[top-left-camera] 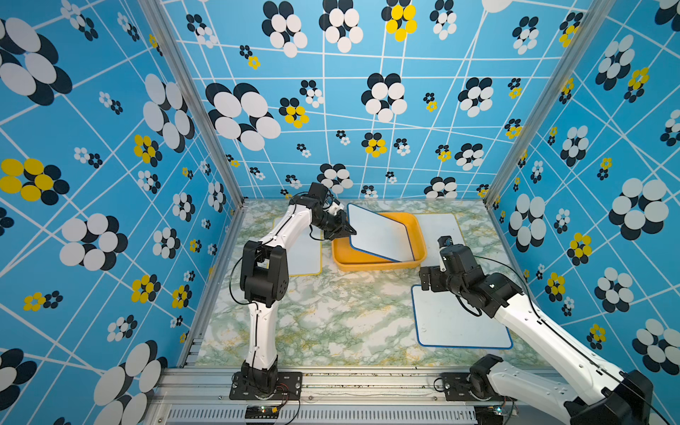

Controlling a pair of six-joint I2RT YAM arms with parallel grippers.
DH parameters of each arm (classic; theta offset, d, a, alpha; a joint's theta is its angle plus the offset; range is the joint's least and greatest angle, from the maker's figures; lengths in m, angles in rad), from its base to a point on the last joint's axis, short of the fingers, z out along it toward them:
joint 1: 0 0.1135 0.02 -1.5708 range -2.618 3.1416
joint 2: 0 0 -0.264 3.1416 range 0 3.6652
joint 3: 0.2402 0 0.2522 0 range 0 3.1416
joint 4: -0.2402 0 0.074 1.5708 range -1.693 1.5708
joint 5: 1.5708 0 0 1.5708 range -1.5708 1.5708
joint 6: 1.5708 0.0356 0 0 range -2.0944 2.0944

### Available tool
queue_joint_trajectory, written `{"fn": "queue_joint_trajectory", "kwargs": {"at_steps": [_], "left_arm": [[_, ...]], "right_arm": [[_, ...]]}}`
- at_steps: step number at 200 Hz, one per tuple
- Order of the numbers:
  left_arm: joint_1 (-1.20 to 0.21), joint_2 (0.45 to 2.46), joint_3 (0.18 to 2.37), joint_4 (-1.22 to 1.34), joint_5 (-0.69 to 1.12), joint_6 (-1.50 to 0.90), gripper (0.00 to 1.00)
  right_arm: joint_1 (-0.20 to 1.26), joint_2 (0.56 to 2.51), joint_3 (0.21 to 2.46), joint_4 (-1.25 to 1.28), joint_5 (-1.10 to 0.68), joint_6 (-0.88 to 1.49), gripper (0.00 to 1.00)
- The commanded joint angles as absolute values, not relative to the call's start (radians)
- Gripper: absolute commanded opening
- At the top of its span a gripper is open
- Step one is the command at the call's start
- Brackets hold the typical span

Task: Put the whiteboard into the storage box
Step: Place the whiteboard in the storage box.

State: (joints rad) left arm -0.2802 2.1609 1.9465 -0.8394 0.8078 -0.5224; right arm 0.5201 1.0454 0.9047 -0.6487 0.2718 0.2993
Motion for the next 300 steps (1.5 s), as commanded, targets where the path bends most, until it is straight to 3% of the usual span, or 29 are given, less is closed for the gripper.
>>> {"fn": "queue_joint_trajectory", "kwargs": {"at_steps": [1, 30, 51, 103, 205, 236, 242, 263, 300], "left_arm": [[-0.296, 2.238, 1.982, -1.041, 0.502, -0.473, 0.11], [-0.289, 2.249, 1.991, -1.094, 0.412, -0.464, 0.18], [-0.281, 2.253, 1.987, -1.122, 0.359, -0.459, 0.32], [-0.281, 2.224, 1.97, -1.117, 0.345, -0.444, 0.39], [-0.296, 2.006, 1.892, -1.105, 0.347, -0.43, 0.41], [-0.345, 1.873, 1.779, -1.082, 0.337, -0.428, 0.42], [-0.361, 1.856, 1.749, -1.075, 0.332, -0.431, 0.48], [-0.425, 1.76, 1.619, -1.04, 0.309, -0.452, 0.49], [-0.531, 1.616, 1.335, -0.849, 0.34, -0.611, 0.51]], "right_arm": [[0.511, 1.037, 0.904, -0.697, 0.278, 0.304, 0.99], [0.509, 1.027, 0.897, -0.705, 0.276, 0.316, 0.99], [0.509, 1.025, 0.9, -0.718, 0.273, 0.325, 0.99], [0.495, 1.023, 0.904, -0.796, 0.337, 0.358, 0.99], [0.377, 1.039, 0.856, -0.87, 0.356, 0.453, 0.99], [0.285, 1.037, 0.79, -0.846, 0.308, 0.497, 0.99], [0.271, 1.037, 0.779, -0.84, 0.31, 0.507, 0.99], [0.227, 1.041, 0.753, -0.831, 0.335, 0.529, 0.99], [0.125, 1.069, 0.738, -0.826, 0.385, 0.58, 0.99]]}}
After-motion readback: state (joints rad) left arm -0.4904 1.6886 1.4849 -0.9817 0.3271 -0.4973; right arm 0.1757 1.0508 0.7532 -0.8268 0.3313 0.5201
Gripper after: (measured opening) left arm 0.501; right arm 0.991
